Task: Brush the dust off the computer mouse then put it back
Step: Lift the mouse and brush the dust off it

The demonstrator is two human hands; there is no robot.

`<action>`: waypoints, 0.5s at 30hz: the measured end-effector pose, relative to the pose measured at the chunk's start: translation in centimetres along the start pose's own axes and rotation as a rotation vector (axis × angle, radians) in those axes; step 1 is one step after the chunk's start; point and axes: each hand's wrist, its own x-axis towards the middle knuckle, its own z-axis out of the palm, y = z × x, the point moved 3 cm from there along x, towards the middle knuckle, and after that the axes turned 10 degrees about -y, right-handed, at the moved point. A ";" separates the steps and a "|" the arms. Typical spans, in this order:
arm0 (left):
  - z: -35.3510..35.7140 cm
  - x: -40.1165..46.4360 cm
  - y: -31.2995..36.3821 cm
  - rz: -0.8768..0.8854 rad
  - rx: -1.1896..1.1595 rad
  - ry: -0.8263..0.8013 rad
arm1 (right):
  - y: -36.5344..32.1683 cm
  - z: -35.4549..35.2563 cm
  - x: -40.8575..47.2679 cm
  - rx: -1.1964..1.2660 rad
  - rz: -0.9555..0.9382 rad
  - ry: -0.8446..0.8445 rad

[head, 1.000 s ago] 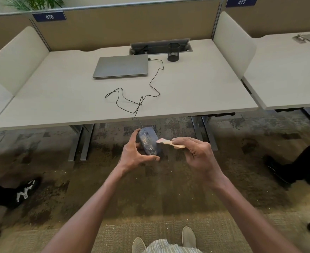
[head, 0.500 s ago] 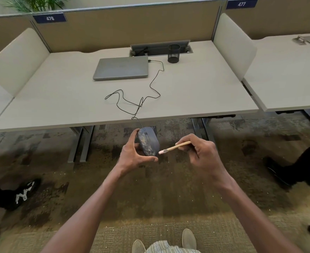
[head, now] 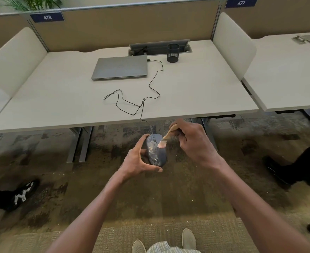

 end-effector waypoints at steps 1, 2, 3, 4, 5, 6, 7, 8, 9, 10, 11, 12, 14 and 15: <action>0.0 0.0 0.0 0.004 0.000 -0.008 | 0.1 0.0 0.3 -0.010 0.002 0.001; 0.1 0.0 -0.1 0.008 0.000 -0.016 | 0.2 -0.1 0.7 -0.019 0.005 0.000; 0.1 0.0 -0.2 0.008 -0.001 -0.025 | 0.4 -0.1 1.1 -0.030 0.007 -0.002; 0.2 0.0 -0.3 0.009 -0.005 -0.035 | 0.5 -0.1 1.5 -0.044 0.008 -0.005; 0.3 0.1 -0.4 0.009 -0.008 -0.046 | 0.7 0.0 1.8 -0.062 0.010 -0.008; 0.3 0.1 -0.5 0.011 -0.007 -0.056 | 0.9 0.0 2.2 -0.077 0.011 -0.009; 0.4 0.2 -0.6 0.012 -0.003 -0.062 | 1.0 0.0 2.4 -0.088 0.014 -0.008; 0.4 0.3 -0.7 0.012 -0.002 -0.065 | 1.1 0.0 2.6 -0.093 0.019 -0.002; 0.5 0.3 -0.7 0.011 -0.005 -0.065 | 1.0 -0.1 2.6 -0.094 0.025 0.007; 0.5 0.4 -0.8 0.009 -0.009 -0.063 | 0.9 -0.2 2.7 -0.090 0.029 0.023; 0.4 0.6 -0.9 0.007 -0.010 -0.058 | 0.8 -0.4 2.6 -0.084 0.032 0.041; 0.4 0.7 -1.0 0.005 -0.009 -0.052 | 0.6 -0.6 2.6 -0.079 0.035 0.053; 0.2 0.9 -1.1 0.002 -0.006 -0.044 | 0.3 -0.7 2.5 -0.074 0.039 0.049; 0.2 1.0 -1.1 0.002 -0.003 -0.043 | 0.2 -0.6 2.6 -0.074 0.037 0.035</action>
